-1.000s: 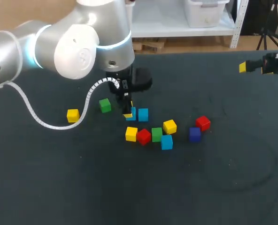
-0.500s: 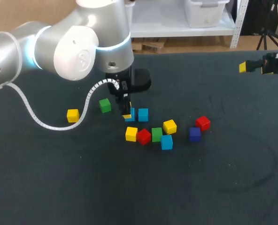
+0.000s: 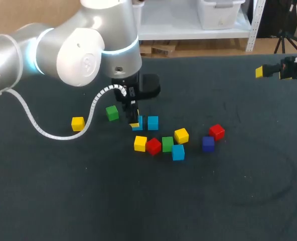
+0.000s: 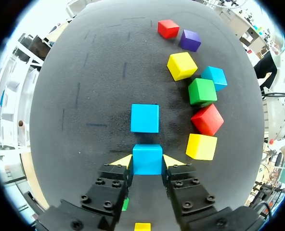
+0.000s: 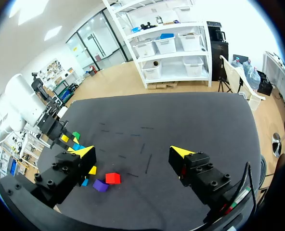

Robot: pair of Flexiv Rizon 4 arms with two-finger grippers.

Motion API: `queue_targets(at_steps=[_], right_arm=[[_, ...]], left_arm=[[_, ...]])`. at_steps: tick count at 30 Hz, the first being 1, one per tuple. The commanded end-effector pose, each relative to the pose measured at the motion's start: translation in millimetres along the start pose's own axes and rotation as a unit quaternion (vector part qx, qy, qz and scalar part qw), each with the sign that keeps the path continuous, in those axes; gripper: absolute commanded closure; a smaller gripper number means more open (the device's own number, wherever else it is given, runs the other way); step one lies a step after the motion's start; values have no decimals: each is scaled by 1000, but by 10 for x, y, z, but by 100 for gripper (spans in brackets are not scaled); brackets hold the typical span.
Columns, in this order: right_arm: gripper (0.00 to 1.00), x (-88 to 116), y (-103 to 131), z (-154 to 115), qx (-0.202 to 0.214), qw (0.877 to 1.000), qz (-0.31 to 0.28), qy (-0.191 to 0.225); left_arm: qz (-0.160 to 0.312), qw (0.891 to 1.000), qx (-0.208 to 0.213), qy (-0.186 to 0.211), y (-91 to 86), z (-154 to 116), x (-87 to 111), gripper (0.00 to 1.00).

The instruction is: Place the blue cubes, place green cubes on the blue cubes, place the yellow cubes on the green cubes, then place the red cubes on the yellow cubes, and place purple cube on the red cubes.

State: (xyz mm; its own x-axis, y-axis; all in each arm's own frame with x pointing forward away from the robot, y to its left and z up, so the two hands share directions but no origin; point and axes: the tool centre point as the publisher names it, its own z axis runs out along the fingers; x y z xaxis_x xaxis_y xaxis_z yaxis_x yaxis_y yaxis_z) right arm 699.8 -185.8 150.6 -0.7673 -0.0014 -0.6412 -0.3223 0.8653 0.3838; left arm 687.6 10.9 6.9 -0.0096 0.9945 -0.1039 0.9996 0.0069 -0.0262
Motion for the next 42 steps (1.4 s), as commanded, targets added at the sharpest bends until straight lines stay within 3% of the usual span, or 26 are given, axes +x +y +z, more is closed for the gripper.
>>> queue_targets(at_steps=[1,42], right_arm=[[0,3,9,-2,2,1000,0,0],[0,3,9,-2,2,1000,0,0]], left_arm=[[0,1000,0,0,1,-2,11,100],[-1,1000,5,-1,34,44,6,100]])
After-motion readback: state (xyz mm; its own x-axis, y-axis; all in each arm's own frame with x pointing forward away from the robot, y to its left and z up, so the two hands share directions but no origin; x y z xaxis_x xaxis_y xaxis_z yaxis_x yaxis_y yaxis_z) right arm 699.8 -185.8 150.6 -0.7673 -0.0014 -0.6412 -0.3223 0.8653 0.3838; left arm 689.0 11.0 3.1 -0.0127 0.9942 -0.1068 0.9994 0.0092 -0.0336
